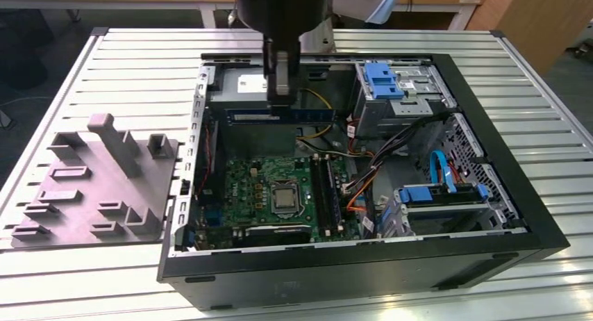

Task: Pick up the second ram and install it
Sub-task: 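Pick up the second ram and move it above second insertion slot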

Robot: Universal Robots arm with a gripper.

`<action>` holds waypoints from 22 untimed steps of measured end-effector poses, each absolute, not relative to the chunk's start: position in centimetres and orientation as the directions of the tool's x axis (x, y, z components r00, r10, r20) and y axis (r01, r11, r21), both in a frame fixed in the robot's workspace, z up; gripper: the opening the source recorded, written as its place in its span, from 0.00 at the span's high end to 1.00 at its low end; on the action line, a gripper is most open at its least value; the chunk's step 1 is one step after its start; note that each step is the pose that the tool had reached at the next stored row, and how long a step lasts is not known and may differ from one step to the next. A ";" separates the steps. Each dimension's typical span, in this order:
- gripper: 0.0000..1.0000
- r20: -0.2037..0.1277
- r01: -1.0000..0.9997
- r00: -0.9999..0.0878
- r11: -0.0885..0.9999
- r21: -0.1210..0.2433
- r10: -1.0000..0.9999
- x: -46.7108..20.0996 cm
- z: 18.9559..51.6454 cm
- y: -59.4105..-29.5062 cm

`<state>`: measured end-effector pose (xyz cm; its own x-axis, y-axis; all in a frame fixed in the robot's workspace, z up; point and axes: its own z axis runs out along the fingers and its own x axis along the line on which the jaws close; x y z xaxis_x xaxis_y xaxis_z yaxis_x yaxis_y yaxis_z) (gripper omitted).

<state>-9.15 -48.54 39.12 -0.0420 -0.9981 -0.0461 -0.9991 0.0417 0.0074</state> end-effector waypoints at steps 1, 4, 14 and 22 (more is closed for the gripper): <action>0.89 -0.046 -0.999 -0.042 0.042 0.007 -0.998 -8.9 39.1 -48.5; 0.89 -0.046 -0.999 -0.042 0.042 0.007 -0.998 -8.8 39.1 -48.5; 0.89 -0.046 -0.999 -0.042 0.042 0.007 -0.998 -8.8 37.9 -48.5; 0.89 -0.046 -0.999 -0.042 0.042 0.007 -0.998 -8.8 36.5 -48.5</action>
<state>-8.75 -48.54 36.49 -0.0420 -0.9981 -0.0460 -0.9991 0.0417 0.0075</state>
